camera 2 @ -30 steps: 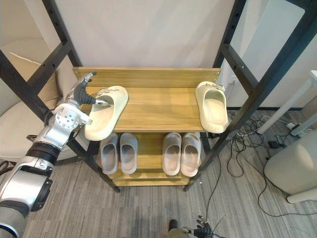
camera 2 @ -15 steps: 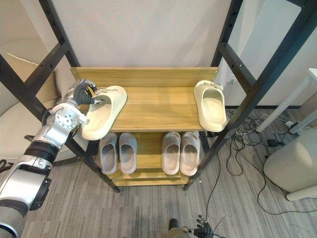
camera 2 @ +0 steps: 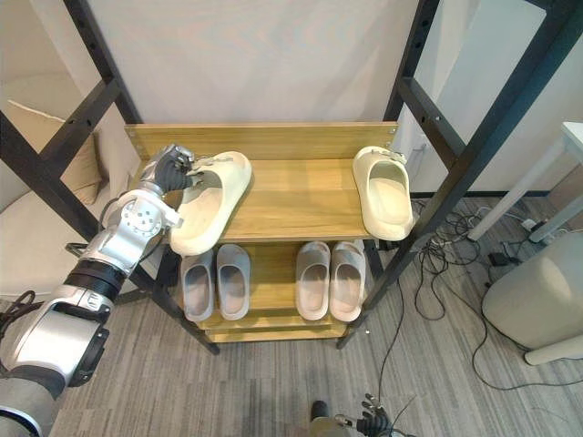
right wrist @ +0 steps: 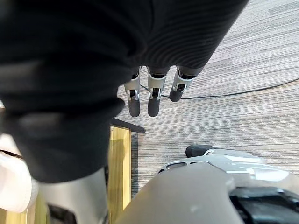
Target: Organize the slippers on the shoe rack
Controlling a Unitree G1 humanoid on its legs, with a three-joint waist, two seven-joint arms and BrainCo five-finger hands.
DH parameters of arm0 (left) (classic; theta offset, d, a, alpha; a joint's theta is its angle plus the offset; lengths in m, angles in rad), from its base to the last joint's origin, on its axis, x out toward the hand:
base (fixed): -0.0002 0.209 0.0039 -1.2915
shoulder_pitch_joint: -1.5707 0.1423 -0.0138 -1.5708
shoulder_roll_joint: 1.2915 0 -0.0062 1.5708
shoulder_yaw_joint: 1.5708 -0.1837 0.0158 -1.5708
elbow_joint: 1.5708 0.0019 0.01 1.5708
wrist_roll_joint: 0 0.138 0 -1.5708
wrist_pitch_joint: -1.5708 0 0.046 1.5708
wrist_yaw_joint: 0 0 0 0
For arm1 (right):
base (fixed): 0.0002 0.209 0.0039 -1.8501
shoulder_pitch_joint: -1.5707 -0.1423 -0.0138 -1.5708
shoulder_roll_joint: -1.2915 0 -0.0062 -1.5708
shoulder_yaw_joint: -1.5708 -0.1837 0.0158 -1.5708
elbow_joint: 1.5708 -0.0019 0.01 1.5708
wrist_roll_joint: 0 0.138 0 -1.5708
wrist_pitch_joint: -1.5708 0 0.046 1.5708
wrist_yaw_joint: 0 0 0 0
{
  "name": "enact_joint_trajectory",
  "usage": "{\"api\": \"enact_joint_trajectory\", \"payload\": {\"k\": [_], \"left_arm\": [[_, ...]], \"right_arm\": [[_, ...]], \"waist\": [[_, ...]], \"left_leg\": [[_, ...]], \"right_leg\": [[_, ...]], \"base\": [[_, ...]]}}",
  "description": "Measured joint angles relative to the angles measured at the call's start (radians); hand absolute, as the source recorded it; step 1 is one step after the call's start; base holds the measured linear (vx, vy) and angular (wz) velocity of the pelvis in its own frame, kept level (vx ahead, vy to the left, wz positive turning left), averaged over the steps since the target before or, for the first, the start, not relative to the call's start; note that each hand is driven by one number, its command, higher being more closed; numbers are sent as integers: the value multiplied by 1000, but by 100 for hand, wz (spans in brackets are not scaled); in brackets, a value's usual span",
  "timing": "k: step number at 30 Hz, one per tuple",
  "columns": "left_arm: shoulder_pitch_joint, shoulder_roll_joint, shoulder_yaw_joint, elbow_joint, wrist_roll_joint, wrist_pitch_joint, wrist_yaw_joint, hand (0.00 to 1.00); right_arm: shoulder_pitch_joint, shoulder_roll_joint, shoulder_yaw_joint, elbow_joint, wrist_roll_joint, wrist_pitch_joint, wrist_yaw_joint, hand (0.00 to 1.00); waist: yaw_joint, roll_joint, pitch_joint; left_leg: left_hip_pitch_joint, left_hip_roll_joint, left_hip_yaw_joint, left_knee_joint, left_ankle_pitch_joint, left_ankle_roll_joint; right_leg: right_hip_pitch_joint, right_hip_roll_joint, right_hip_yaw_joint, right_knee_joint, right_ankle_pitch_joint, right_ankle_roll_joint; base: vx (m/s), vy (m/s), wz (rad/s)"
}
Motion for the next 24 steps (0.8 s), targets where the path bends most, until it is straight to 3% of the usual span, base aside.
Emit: {"api": "enact_joint_trajectory", "payload": {"k": [8,17,24], "left_arm": [[-46,-51,0,0,0,9,19,100],[-121,-54,50,79,-9,30,44,100],[-141,-49,89,84,-19,30,41,100]], "right_arm": [[8,-1,-18,-33,8,3,-5,0],[19,0,-44,-37,31,3,-14,0],[20,0,-69,-40,49,-3,-16,0]], "waist": [[-20,21,39],[-50,51,67],[-41,70,90]], "left_leg": [[10,1,47,0,-8,-3],[9,11,91,2,-23,-12],[-7,15,113,12,-26,-15]], "right_leg": [[-24,8,44,14,-1,-2],[-52,27,86,17,3,-5],[-82,31,108,29,4,-7]], "base": [[-8,-2,-18],[13,-10,-16],[-26,-15,-8]]}}
